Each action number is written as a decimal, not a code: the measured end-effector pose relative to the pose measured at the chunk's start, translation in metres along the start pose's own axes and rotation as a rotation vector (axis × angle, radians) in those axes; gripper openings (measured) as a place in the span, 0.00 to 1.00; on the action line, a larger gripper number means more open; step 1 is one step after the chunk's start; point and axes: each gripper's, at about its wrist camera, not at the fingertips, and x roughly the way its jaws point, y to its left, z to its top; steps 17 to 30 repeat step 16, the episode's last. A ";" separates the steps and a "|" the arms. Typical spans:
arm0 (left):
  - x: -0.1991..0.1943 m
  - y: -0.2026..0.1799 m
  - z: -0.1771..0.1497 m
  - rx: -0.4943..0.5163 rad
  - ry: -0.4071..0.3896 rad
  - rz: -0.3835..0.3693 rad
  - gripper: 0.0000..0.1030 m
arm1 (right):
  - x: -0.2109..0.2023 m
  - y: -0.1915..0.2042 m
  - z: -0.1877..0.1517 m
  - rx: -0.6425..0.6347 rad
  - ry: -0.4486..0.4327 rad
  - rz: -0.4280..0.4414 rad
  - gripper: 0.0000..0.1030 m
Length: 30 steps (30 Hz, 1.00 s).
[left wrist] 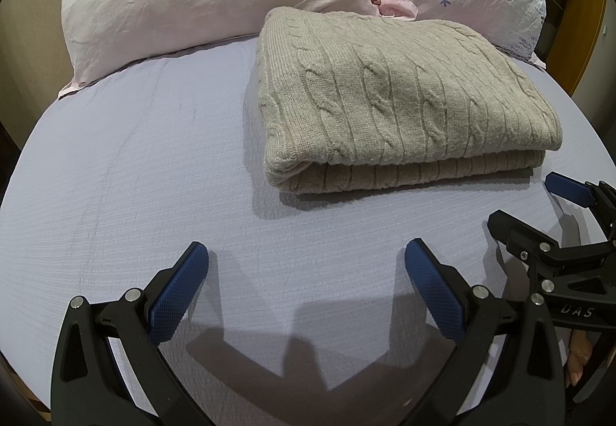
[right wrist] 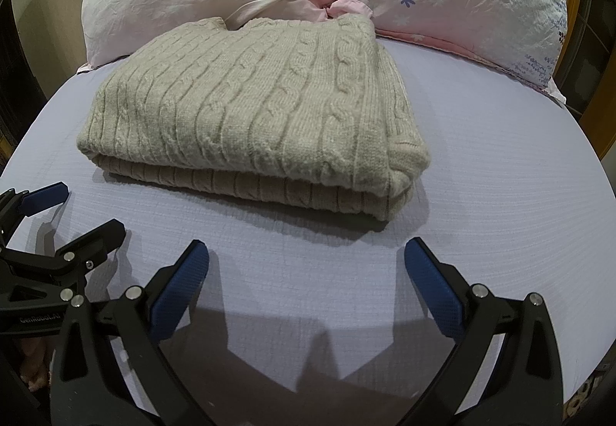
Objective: Fold small clothes
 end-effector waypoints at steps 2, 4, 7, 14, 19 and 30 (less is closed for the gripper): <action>0.000 0.000 0.000 0.001 0.002 -0.001 0.99 | 0.000 0.000 0.000 0.000 0.000 0.000 0.98; 0.000 0.000 0.001 0.000 0.001 0.000 0.99 | 0.000 0.000 0.000 0.000 0.000 0.000 0.98; 0.000 0.000 0.000 0.002 0.000 0.000 0.99 | 0.000 0.000 0.000 0.000 0.000 0.000 0.98; 0.000 0.000 0.001 0.000 -0.003 0.000 0.99 | 0.000 0.000 0.000 0.001 -0.001 0.000 0.98; 0.000 0.000 0.001 0.001 -0.002 0.000 0.99 | 0.000 0.000 0.000 0.000 0.000 0.000 0.98; 0.000 0.000 0.001 0.001 -0.002 0.000 0.99 | 0.000 0.000 0.000 0.000 0.000 0.000 0.98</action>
